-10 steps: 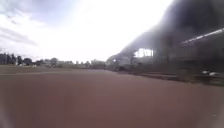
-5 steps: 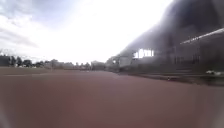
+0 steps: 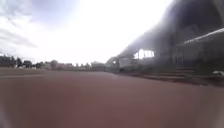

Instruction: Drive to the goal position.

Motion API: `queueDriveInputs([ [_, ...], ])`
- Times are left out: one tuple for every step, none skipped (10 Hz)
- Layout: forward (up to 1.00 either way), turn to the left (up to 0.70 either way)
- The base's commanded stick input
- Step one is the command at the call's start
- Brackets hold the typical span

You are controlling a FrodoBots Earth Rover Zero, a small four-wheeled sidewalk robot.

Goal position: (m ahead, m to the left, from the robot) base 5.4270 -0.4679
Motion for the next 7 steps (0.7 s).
queueDriveInputs([
  [0.70, 0.00],
  [0.70, 0.00],
  [0.70, 0.00],
  [0.70, 0.00],
  [0.70, 0.00],
  [0.70, 0.00],
  [0.70, 0.00],
])
